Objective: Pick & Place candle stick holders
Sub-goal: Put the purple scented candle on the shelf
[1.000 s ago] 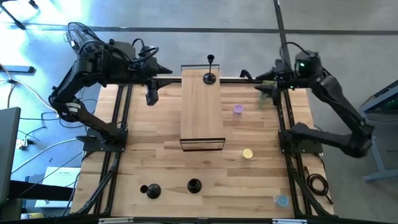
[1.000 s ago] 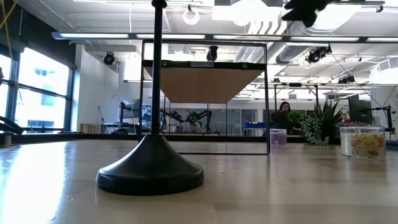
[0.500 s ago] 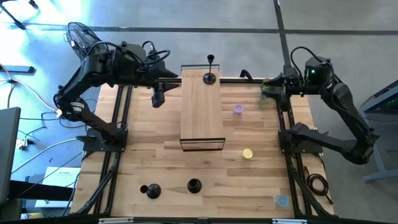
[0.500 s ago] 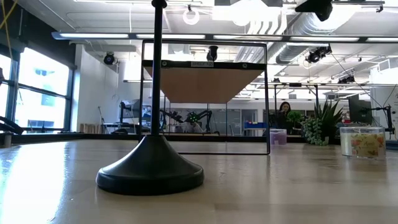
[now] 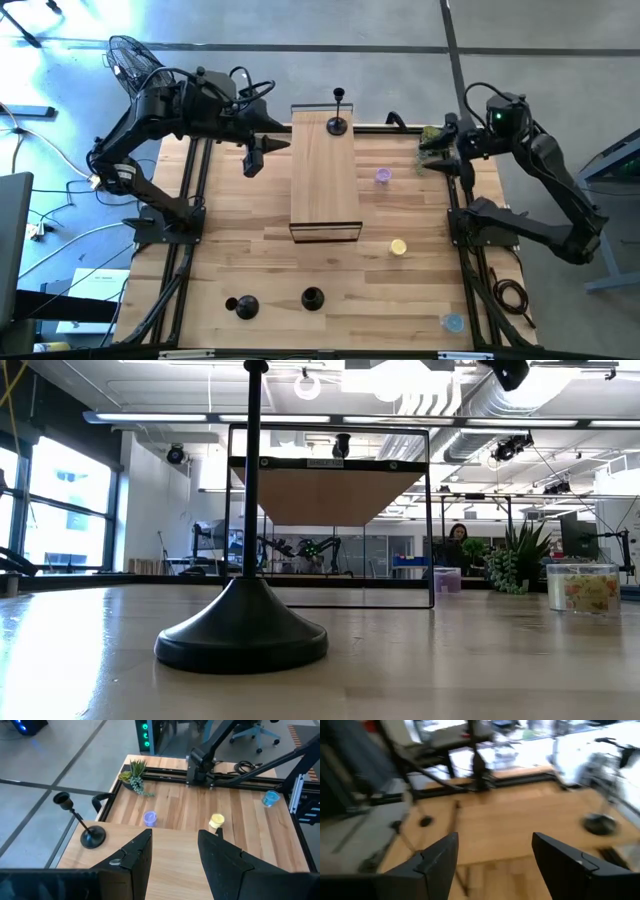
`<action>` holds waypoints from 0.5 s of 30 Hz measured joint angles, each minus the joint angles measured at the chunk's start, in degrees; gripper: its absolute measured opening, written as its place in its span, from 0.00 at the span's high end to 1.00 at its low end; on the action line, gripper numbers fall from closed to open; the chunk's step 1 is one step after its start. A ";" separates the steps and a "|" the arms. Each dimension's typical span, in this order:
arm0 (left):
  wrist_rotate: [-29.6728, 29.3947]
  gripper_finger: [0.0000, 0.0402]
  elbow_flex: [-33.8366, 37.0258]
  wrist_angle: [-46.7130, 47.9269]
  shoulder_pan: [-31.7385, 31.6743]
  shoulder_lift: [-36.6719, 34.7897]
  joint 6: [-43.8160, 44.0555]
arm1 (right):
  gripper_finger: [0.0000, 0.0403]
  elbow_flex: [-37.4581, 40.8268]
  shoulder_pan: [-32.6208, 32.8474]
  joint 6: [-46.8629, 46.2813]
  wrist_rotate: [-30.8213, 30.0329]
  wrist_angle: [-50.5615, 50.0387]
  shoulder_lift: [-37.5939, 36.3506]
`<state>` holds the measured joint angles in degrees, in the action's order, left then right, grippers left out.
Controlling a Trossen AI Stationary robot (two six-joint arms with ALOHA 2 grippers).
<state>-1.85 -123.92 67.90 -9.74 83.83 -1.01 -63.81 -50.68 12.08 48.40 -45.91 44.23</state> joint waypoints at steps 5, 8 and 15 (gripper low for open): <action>-0.02 0.61 0.00 0.00 0.00 0.00 0.01 | 0.38 0.00 0.00 -2.97 -4.71 0.00 -0.01; -0.02 0.61 0.00 0.00 0.00 0.00 -0.01 | 0.38 0.00 0.00 -4.42 -4.73 0.06 0.02; -0.20 0.61 0.00 -0.02 0.00 -0.02 0.00 | 0.38 0.00 -0.02 -4.64 -4.68 0.35 0.00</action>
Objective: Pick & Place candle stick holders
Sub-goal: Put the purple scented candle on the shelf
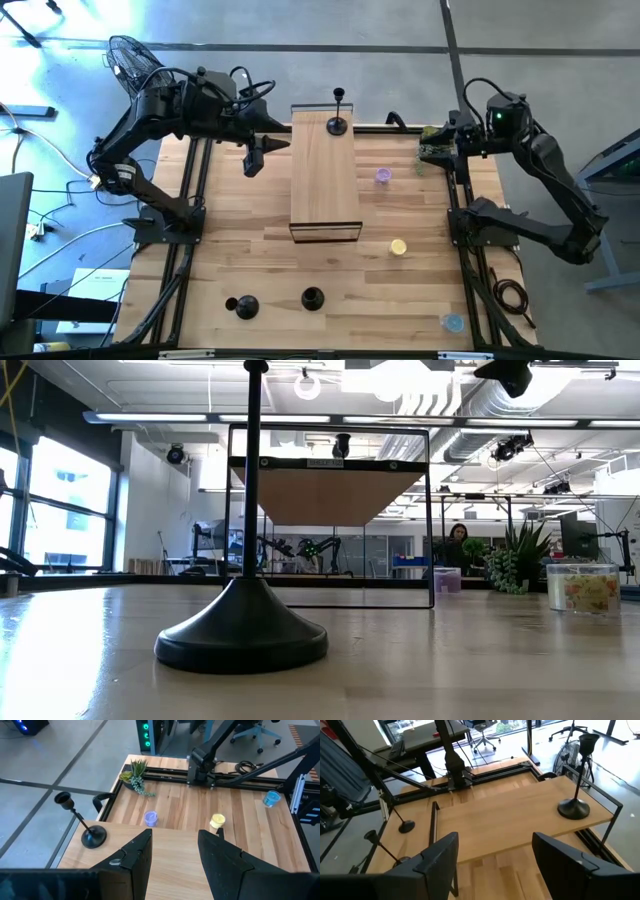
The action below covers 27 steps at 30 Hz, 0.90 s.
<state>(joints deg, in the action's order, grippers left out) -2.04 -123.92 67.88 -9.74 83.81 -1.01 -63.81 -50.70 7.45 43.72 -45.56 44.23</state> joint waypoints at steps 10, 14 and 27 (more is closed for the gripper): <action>-0.02 0.61 0.00 0.00 0.00 0.00 -0.01 | 0.38 0.00 0.02 -3.88 -0.89 0.18 0.00; -0.02 0.61 0.00 0.00 0.00 -0.02 -0.01 | 0.37 0.00 0.00 -7.01 -5.59 0.50 0.32; -0.05 0.61 0.00 0.15 0.00 -0.02 -0.15 | 0.37 -0.02 0.02 -7.00 -5.46 0.66 3.14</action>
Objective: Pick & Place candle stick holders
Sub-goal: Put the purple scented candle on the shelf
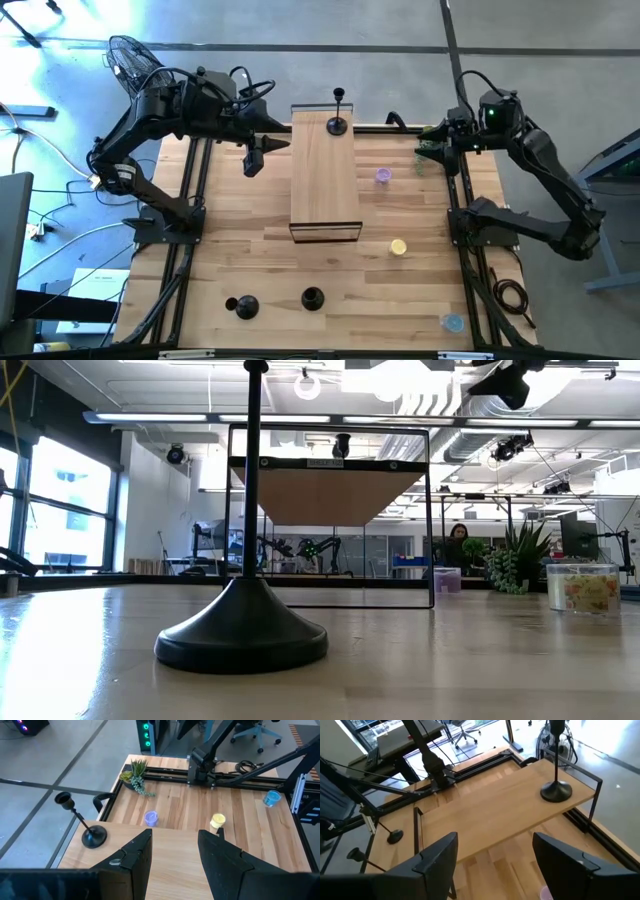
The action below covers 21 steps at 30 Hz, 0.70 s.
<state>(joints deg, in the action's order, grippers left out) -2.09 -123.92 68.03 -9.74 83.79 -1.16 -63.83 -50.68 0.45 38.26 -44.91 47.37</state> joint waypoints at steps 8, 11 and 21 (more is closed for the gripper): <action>-0.04 0.61 0.00 2.60 0.00 0.00 -0.06 | 0.37 0.00 0.00 1.52 5.74 0.00 2.07; -0.04 0.61 0.00 2.49 0.00 0.00 -0.06 | 0.37 0.00 0.00 1.91 5.88 0.02 2.42; -4.59 0.61 0.00 2.46 0.00 -0.02 -0.08 | 0.15 0.00 2.42 2.45 5.35 0.43 2.56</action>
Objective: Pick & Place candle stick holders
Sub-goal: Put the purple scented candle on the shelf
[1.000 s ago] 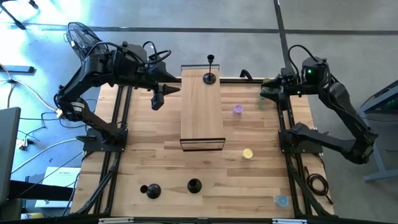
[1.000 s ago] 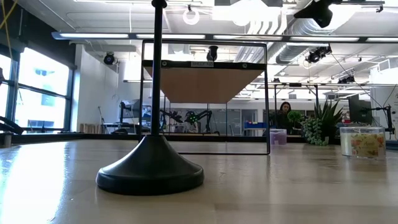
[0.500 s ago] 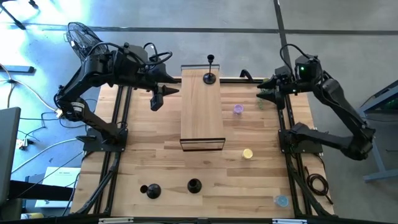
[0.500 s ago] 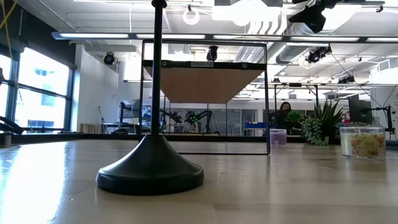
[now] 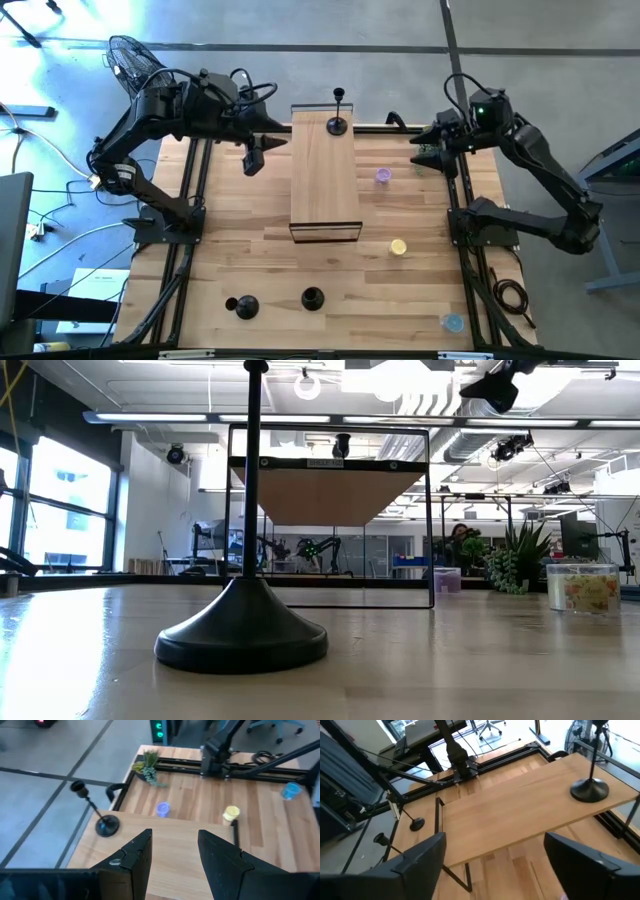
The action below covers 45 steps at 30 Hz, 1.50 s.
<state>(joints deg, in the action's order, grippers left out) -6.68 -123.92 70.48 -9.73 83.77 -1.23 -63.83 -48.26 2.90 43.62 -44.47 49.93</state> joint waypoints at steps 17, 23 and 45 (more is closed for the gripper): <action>-1.37 0.61 0.00 0.18 0.02 0.00 0.22 | 0.06 -0.62 0.40 -5.48 -6.07 3.63 -0.02; -1.36 0.61 -0.02 0.43 0.00 0.00 0.22 | 0.06 -5.14 0.42 -1.69 -7.24 2.20 -0.04; -1.53 0.61 -0.02 0.41 0.02 0.00 0.00 | 0.07 -52.61 2.14 1.26 -41.27 -42.32 27.75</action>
<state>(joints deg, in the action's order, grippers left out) -8.21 -123.94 70.90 -9.72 83.77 -1.23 -116.44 -46.12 4.15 2.35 -86.79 77.68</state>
